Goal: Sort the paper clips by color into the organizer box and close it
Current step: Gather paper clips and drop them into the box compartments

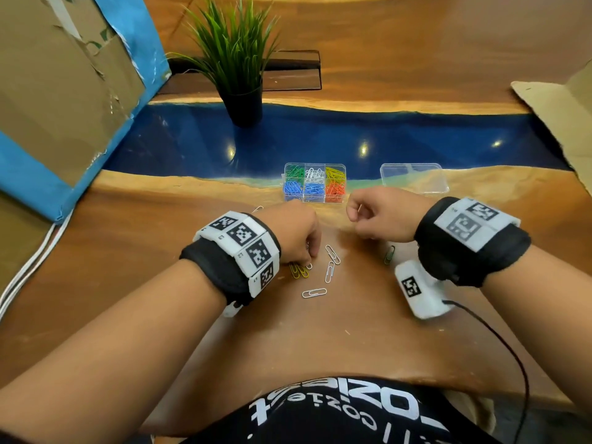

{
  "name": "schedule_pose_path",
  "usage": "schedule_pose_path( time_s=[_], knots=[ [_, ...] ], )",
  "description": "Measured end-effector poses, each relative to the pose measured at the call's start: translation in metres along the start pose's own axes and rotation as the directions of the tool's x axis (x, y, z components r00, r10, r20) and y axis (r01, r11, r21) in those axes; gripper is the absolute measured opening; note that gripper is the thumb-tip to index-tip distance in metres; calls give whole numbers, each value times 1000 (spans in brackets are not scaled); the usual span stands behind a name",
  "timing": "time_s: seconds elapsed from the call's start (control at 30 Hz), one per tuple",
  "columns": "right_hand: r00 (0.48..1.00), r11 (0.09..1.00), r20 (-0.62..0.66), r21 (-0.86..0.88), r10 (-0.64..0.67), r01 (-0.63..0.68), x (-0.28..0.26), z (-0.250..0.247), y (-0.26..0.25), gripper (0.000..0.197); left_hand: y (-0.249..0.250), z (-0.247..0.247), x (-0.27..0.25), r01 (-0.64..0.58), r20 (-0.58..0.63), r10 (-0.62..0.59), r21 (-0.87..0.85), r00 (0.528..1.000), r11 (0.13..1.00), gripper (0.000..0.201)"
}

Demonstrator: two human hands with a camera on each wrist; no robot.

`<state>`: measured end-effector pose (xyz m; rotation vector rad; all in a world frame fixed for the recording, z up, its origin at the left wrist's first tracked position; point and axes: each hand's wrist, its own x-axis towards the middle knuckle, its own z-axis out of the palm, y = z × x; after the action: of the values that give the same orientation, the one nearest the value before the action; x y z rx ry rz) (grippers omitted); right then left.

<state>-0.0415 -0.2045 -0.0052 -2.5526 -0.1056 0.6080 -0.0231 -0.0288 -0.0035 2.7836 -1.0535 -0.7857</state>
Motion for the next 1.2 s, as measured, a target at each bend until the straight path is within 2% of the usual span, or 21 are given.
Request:
schedule_pose_path(
  time_s=[0.07, 0.13, 0.2, 0.27, 0.3, 0.37, 0.47, 0.57, 0.67, 0.73, 0.77, 0.8, 0.87, 0.9, 0.93, 0.97, 1.0, 1.03, 1.1, 1.13, 1.2],
  knots=[
    [996, 895, 23, 438, 85, -86, -1, 2, -3, 24, -1, -1, 1, 6, 1, -6, 7, 1000, 1000, 16],
    [986, 790, 25, 596, 165, -147, 1, 6, -5, 28, -1, -2, 0, 4, -2, -4, 20, 1000, 1000, 12],
    [982, 887, -37, 437, 184, -150, 5, 10, -6, 28, 0, -3, -2, -6, -2, 6, 40, 1000, 999, 12],
    [987, 982, -89, 145, 136, -122, 6, 17, -10, 17, 0, -2, -3, -12, -2, 12, 43, 1000, 999, 11],
    [989, 992, -83, 32, 123, -121, 5, 21, -12, 12, 0, 0, -2, -9, -2, 9, 31, 1000, 999, 10],
    [990, 983, -38, -120, 134, -138, 3, 30, -19, 21, -3, 2, -2, 5, -24, -6, -39, 1000, 999, 11],
    [989, 960, -69, -239, 133, -146, 2, 35, -28, 27, -9, 1, -5, 45, -115, -76, -247, 991, 968, 9],
    [991, 943, -78, -307, 113, -132, 4, 34, -34, 22, -18, 1, -9, 69, -131, -158, -516, 979, 854, 13],
    [992, 948, -41, -291, 123, -129, 7, 32, -33, 17, -29, 5, -15, 36, -119, -189, -751, 975, 659, 21],
    [991, 988, 33, -90, 132, -129, 8, 29, -27, 14, -34, 6, -18, 23, -108, -218, -851, 970, 525, 25],
    [987, 984, 89, 101, 135, -144, 8, 28, -24, 14, -35, 6, -18, 27, -97, -243, -887, 965, 460, 26],
    [979, 929, 147, 324, 137, -179, 7, 26, -22, 14, -36, 6, -19, 35, -84, -273, -914, 958, 403, 28],
    [954, 643, 268, 709, 132, -288, 7, 25, -16, 16, -36, 5, -18, 40, -59, -321, -955, 945, 293, 30],
    [944, 507, 308, 799, 117, -324, 6, 23, -14, 17, -36, 5, -17, 41, -45, -341, -969, 939, 242, 29],
    [939, 437, 328, 834, 99, -338, 5, 23, -12, 18, -36, 5, -15, 53, -28, -358, -975, 933, 214, 27],
    [940, 433, 331, 838, 81, -332, 4, 22, -12, 16, -38, 7, -14, 73, -16, -372, -971, 928, 226, 25],
    [949, 494, 308, 816, 69, -301, 3, 22, -12, 12, -38, 8, -12, 106, -22, -386, -946, 922, 307, 22],
    [963, 618, 264, 749, 53, -239, 1, 23, -12, 10, -39, 10, -11, 149, -47, -397, -882, 917, 448, 19],
    [983, 909, 180, 414, -28, -50, -3, 24, -13, 16, -39, 13, -10, 223, -116, -379, -639, 918, 736, 9],
    [982, 978, 167, 201, -91, 56, -4, 26, -15, 16, -38, 14, -10, 258, -122, -373, -527, 920, 809, 8],
    [965, 979, 204, -87, -164, 185, -5, 29, -20, 16, -36, 15, -10, 312, -110, -385, -407, 916, 858, 12]
  ],
)
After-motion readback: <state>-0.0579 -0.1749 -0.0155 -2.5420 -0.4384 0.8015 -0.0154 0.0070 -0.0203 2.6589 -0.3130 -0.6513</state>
